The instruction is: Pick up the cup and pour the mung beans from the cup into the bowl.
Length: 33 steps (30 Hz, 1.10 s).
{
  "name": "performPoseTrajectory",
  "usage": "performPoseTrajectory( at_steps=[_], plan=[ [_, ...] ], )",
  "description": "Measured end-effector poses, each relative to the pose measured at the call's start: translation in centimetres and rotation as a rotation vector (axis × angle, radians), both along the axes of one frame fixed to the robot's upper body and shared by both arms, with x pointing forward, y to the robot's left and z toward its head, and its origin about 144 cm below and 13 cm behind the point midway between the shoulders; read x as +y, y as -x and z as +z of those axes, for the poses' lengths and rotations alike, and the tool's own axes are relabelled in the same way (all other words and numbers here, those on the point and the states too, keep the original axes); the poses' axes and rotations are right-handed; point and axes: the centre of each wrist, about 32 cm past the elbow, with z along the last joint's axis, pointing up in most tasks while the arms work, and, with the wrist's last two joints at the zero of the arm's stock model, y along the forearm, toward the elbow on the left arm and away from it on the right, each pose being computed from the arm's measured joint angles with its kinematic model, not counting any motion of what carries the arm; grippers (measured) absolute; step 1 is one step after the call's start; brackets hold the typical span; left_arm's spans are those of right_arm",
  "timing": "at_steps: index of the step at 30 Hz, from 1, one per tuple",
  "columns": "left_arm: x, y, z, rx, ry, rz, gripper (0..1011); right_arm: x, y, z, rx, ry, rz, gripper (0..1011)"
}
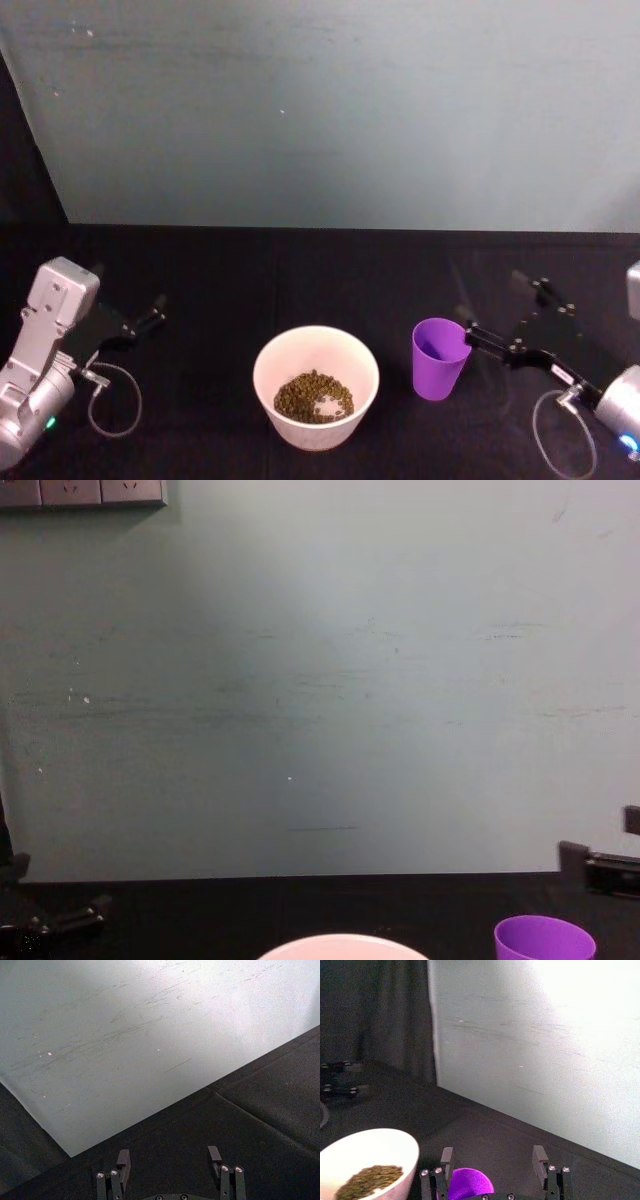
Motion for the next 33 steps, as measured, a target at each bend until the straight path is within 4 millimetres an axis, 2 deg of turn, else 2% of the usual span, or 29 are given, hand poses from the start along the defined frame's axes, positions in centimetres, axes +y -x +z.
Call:
performPoseTrajectory(
  at_steps=[6,17,25,33],
  plan=[
    [0.0,0.0,0.0,0.000,0.000,0.000,1003,-0.3,2.0,-0.9,-0.034,0.012,-0.116,1002],
    [0.0,0.0,0.0,0.000,0.000,0.000,1003,-2.5,4.6,-2.6,-0.058,0.033,-0.284,1003],
    [0.0,0.0,0.0,0.000,0.000,0.000,1003,-3.2,4.7,-3.5,-0.051,0.034,-0.321,1003],
    [0.0,0.0,0.0,0.000,0.000,0.000,1003,-3.2,4.7,-3.5,-0.052,0.035,-0.318,1003]
  ],
)
